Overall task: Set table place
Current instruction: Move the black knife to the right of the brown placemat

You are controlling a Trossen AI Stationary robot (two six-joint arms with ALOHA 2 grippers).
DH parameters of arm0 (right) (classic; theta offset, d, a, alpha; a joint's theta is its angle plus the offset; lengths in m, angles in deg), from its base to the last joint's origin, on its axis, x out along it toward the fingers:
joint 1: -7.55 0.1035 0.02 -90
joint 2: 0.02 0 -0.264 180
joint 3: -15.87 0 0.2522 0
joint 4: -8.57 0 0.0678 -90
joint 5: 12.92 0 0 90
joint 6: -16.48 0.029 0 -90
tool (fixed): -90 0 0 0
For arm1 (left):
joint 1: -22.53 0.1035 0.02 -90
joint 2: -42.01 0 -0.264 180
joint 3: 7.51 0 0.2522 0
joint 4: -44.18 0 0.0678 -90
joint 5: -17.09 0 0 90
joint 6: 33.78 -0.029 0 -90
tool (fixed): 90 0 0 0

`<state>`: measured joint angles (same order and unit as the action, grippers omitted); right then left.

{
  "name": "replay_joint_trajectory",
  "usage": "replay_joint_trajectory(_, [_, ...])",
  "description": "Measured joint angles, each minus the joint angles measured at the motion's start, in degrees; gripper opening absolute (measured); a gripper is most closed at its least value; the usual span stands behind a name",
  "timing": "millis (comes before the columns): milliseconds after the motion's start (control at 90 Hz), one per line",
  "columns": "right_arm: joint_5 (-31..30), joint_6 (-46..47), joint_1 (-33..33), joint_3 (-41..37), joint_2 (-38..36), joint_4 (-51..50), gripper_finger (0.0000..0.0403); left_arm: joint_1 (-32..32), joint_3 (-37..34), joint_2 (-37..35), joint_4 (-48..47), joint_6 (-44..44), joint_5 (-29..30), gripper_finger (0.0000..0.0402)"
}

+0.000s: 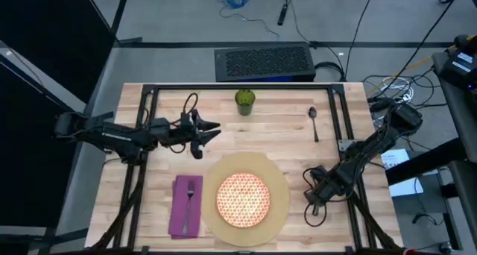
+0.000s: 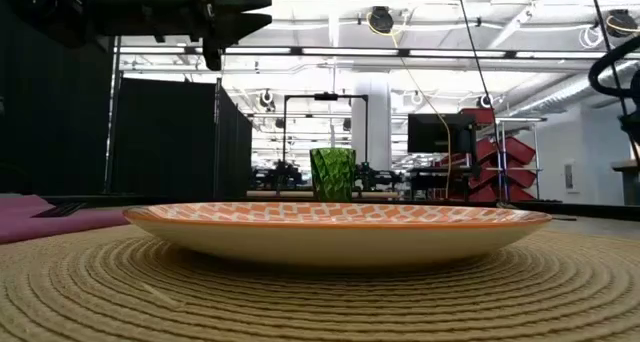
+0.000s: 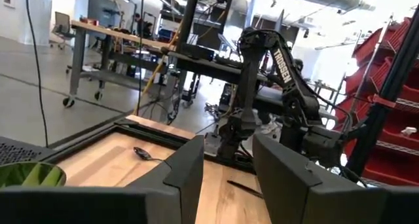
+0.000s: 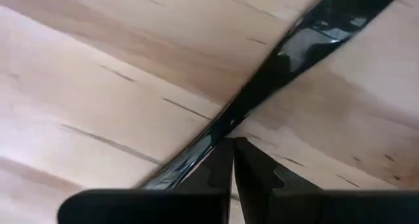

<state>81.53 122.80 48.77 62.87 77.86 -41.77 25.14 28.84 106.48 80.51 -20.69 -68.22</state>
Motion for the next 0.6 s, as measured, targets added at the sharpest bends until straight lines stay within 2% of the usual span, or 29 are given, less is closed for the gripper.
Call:
replay_joint_trajectory(167, [-7.0, -0.5, -0.2, 0.0, 0.3, 10.6, 0.0000, 0.0, 0.0, 0.0, 0.0, 0.0, 0.0, 0.0118])
replay_joint_trajectory(289, [-9.9, -0.8, -0.3, 0.0, 0.3, 13.2, 0.0000, 0.0, 0.0, 0.0, 0.0, 0.0, 0.0, 0.0118])
replay_joint_trajectory(467, [-5.2, -2.1, -1.1, 0.0, -0.7, 4.8, 0.0000, 0.0, 0.0, 0.0, -0.1, 0.0, -1.2, 0.0118])
replay_joint_trajectory(544, [-5.8, -2.6, -1.7, 0.0, -2.5, 1.0, 0.0000, 0.0, 0.0, 0.0, 0.0, 0.0, -1.3, 0.0118])
replay_joint_trajectory(600, [-7.2, -3.4, -2.3, -0.1, -3.6, 2.2, 0.0000, 0.0, 0.0, 0.0, -0.1, 0.0, -1.3, 0.0118])
